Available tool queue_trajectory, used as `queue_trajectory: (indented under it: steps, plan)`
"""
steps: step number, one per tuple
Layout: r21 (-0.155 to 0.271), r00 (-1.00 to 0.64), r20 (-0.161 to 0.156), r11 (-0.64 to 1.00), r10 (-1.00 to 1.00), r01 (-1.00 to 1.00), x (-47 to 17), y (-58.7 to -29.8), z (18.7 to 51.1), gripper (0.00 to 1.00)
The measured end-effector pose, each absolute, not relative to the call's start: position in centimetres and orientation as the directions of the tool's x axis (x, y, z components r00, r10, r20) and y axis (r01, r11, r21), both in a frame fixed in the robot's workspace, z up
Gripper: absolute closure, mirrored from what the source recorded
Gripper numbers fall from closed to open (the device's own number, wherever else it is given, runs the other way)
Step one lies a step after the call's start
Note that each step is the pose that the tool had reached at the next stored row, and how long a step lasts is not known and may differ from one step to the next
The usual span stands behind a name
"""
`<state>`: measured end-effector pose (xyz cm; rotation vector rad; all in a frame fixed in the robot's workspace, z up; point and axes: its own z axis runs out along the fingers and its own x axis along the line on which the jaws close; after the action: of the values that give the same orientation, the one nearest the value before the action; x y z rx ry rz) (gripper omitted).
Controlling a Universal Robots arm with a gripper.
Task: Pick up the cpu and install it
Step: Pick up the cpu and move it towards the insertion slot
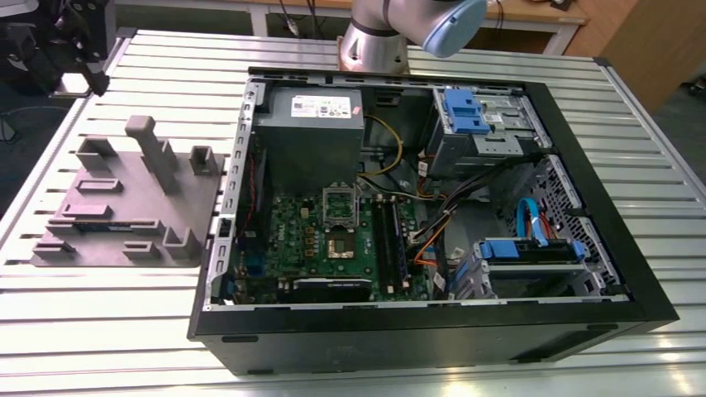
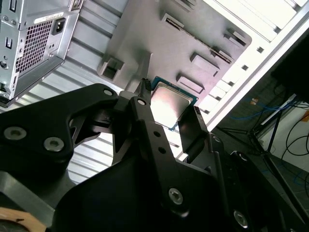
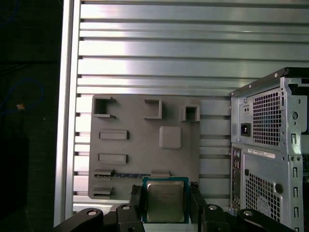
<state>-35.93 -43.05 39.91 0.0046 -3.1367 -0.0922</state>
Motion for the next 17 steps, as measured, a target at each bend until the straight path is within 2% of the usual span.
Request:
queue_trajectory:
  steps: [17]
  plan:
    - [0.059, -1.0, 0.003, 0.998, -0.003, -0.003, -35.33, -43.05, 39.91, 0.53]
